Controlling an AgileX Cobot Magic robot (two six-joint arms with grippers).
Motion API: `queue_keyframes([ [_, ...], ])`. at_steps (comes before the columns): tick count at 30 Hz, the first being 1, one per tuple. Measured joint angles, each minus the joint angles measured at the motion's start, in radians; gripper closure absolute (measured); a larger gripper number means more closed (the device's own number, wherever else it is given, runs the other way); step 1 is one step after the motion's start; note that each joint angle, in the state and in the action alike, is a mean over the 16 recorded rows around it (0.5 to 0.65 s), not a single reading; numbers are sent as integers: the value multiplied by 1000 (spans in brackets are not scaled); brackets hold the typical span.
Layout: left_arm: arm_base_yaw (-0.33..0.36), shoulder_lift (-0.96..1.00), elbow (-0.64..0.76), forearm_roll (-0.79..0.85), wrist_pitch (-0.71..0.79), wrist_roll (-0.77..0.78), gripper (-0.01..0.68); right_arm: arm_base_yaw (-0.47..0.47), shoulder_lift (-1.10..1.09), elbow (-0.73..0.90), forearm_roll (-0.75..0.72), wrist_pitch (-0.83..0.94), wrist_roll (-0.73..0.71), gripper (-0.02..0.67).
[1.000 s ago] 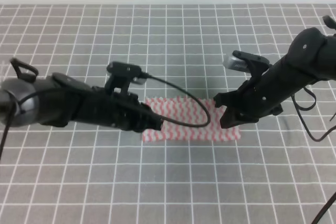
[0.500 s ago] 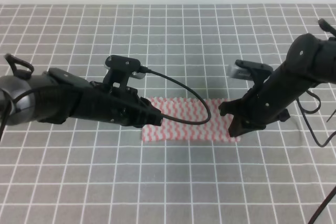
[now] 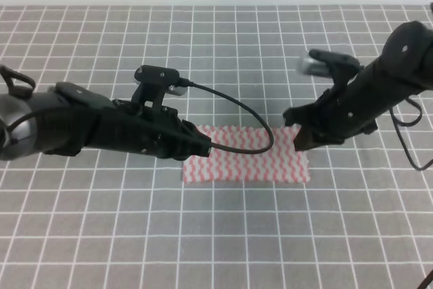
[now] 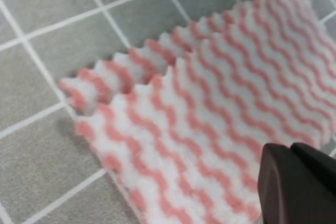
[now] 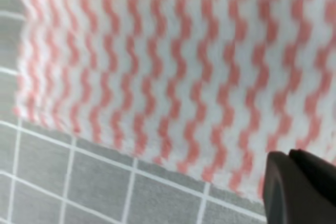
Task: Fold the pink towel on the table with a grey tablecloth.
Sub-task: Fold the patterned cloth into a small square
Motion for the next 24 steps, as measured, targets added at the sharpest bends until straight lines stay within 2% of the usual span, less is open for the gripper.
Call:
queue_keyframes([
  [11, 17, -5, -5, -37, 19, 10, 673, 0, -32, -2, 4, -40, 18, 651],
  [24, 55, 79, -55, -102, 92, 20, 673, 0, -32, -2, 6, -59, 42, 631],
])
